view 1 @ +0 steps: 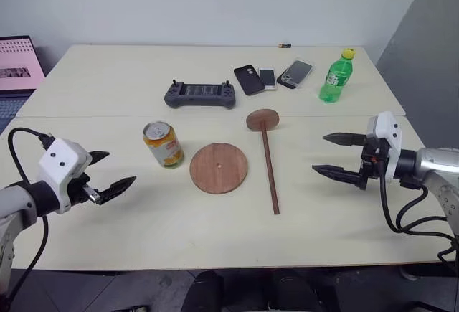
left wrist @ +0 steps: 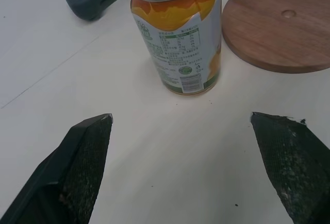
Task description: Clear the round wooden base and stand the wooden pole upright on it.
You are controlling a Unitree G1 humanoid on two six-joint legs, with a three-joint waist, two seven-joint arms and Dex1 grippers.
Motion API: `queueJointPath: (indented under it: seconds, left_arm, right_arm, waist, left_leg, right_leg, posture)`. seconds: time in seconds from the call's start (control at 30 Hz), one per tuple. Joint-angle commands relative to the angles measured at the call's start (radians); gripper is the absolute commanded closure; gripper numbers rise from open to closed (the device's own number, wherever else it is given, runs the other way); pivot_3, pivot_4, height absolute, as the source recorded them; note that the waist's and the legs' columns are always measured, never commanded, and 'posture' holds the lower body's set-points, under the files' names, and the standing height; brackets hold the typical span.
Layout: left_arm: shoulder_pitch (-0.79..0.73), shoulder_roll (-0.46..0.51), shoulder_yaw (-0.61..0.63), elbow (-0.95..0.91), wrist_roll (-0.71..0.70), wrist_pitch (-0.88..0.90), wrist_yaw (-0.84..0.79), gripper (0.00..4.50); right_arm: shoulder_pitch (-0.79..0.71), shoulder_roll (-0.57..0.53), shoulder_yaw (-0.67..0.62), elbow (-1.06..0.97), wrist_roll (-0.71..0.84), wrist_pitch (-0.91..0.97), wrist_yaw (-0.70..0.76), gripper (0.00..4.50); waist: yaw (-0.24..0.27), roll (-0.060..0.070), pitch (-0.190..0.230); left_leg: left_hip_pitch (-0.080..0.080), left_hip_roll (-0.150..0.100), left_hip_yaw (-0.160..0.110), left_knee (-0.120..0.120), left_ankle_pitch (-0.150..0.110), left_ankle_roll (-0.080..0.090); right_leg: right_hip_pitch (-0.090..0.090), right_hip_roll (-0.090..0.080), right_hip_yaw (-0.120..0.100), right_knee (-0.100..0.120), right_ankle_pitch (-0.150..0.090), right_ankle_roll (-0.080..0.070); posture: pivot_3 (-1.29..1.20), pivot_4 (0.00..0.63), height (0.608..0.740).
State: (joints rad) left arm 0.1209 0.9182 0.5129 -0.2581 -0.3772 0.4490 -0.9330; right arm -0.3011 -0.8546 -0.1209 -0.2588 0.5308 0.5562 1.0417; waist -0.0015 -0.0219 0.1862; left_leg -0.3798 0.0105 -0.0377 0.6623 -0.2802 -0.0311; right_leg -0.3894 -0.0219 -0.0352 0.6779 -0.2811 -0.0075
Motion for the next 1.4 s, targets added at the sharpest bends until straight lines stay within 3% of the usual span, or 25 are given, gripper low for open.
queueJointPath:
  seconds: [0.03,0.3,0.57,0.87,1.1,1.4]
  left_arm:
    - [-0.006,0.019,0.013,0.001,-0.008,-0.016,-0.015,0.05]
    - [-0.016,0.016,0.022,0.005,-0.013,-0.015,-0.021,0.05]
    - [-0.132,0.002,0.048,0.09,-0.1,-0.015,-0.024,0.05]
    - [-0.204,-0.044,-0.05,0.173,-0.135,-0.013,-0.049,0.05]
    - [-0.353,-0.085,-0.173,0.353,-0.091,-0.064,-0.068,0.05]
    - [-0.44,-0.123,-0.266,0.446,-0.045,-0.118,-0.083,0.05]
  right_arm:
    - [0.0,-0.003,-0.034,-0.022,0.018,-0.013,0.001,0.0]
    - [0.004,-0.001,-0.036,-0.028,0.022,-0.01,-0.003,0.0]
    - [-0.01,0.017,-0.028,-0.056,0.04,0.016,-0.026,0.0]
    - [-0.02,0.05,-0.02,-0.191,0.14,0.12,-0.086,0.0]
    - [-0.022,0.072,-0.002,-0.263,0.175,0.163,-0.138,0.0]
    - [-0.045,0.065,0.014,-0.308,0.227,0.201,-0.135,0.0]
  waist:
    - [0.0,0.0,0.0]
    - [0.0,0.0,0.0]
    - [0.0,0.0,0.0]
    - [0.0,0.0,0.0]
    - [0.0,0.0,0.0]
    - [-0.001,0.0,0.0]
  left_leg:
    - [0.0,0.0,0.0,0.0,0.0,0.0]
    - [0.0,0.0,0.0,0.0,0.0,0.0]
    - [0.0,0.0,0.0,0.0,0.0,0.0]
    - [0.0,0.0,0.0,0.0,0.0,0.0]
    - [0.0,0.0,0.0,0.0,0.0,0.0]
    - [0.0,0.0,-0.001,0.0,0.0,0.0]
  right_leg:
    - [0.0,0.0,0.0,0.0,0.0,0.0]
    - [0.0,0.0,0.0,0.0,0.0,0.0]
    - [0.0,0.0,0.0,0.0,0.0,0.0]
    - [0.0,0.0,0.0,0.0,0.0,0.0]
    - [0.0,0.0,0.0,0.0,0.0,0.0]
    - [0.0,0.0,-0.001,0.001,0.0,0.0]
  posture:
    - [0.0,0.15,0.74]
    - [0.0,0.15,0.74]
    - [0.0,0.15,0.74]
    - [0.0,0.15,0.74]
    - [0.0,0.15,0.74]
    - [0.0,0.15,0.74]
